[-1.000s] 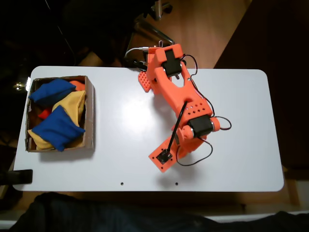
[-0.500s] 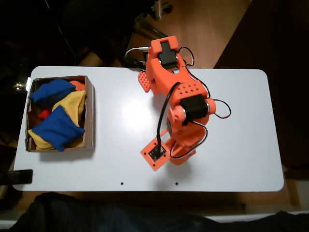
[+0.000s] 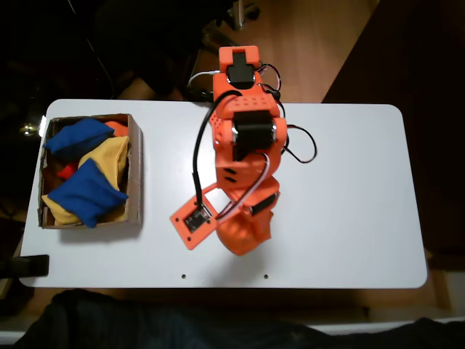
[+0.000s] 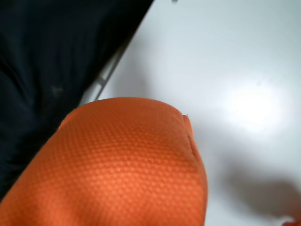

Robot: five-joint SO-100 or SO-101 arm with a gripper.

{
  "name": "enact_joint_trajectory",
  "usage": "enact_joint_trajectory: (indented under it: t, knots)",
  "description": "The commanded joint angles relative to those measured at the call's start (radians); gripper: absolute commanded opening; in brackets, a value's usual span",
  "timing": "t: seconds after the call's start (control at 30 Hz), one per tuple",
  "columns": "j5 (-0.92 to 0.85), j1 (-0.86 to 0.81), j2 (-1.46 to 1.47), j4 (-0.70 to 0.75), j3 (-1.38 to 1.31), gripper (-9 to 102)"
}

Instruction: Grasp a bag and put it in the box.

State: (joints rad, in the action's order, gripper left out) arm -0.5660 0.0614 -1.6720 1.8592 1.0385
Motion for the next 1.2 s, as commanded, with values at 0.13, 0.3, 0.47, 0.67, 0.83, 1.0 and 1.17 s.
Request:
enact_joint_trajectory:
  t: [0.13,0.3,0.47,0.67,0.83,1.0,1.17]
  knots:
    - [-0.11,-0.133,-0.156,0.003,-0.077,19]
    - [-0.172,-0.224,-0.215,-0.003,-0.077,19]
    - [-0.21,-0.296,-0.276,-0.014,-0.077,19]
    - [-0.258,-0.4,-0.307,-0.04,-0.077,19]
    - [-0.307,-0.511,-0.304,-0.08,-0.077,19]
    - [-0.354,-0.621,-0.307,-0.129,-0.077,19]
    - [-0.391,-0.726,-0.302,-0.192,-0.077,19]
